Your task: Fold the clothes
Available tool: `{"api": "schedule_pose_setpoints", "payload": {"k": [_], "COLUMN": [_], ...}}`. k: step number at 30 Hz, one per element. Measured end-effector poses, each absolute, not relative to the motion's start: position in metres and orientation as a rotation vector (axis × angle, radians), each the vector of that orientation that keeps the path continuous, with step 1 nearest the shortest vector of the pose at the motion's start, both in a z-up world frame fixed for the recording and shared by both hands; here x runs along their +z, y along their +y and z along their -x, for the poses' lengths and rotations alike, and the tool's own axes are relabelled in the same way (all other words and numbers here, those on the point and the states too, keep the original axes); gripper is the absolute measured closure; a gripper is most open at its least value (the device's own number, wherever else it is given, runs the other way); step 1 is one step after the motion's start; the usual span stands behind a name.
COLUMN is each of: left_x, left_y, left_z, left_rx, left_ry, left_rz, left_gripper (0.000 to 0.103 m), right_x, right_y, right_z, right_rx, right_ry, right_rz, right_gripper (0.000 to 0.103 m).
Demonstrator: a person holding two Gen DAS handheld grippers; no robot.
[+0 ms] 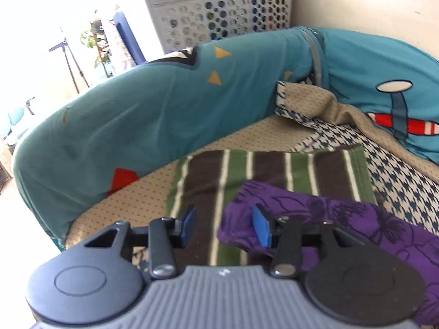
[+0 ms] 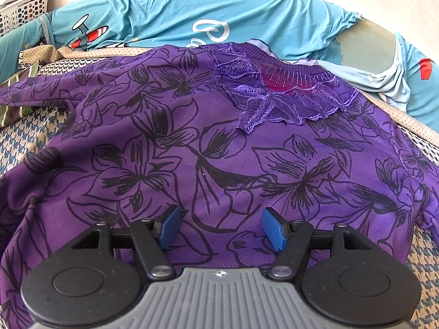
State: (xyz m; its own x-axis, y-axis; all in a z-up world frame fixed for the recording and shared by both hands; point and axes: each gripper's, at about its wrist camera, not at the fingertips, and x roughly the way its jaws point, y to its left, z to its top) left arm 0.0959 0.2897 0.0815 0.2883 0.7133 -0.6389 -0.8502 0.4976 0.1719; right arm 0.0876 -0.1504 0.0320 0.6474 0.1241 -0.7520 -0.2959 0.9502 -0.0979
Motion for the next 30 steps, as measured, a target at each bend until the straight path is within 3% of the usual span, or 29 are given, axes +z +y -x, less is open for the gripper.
{"api": "schedule_pose_setpoints", "payload": {"k": [11, 19, 30], "left_x": [0.101, 0.097, 0.064], "left_y": [0.304, 0.251, 0.223], "left_z": [-0.072, -0.112, -0.155], "left_rx": [0.962, 0.742, 0.7], "left_ry": [0.591, 0.625, 0.734], "left_rz": [0.397, 0.215, 0.027], "left_gripper": [0.058, 0.048, 0.047], "right_x": [0.032, 0.031, 0.03], "right_y": [-0.148, -0.147, -0.147], "right_z": [-0.086, -0.087, -0.086], "right_rx": [0.236, 0.233, 0.238], "right_ry": [0.832, 0.829, 0.822], "right_rz": [0.225, 0.227, 0.229], "right_gripper": [0.038, 0.037, 0.036]}}
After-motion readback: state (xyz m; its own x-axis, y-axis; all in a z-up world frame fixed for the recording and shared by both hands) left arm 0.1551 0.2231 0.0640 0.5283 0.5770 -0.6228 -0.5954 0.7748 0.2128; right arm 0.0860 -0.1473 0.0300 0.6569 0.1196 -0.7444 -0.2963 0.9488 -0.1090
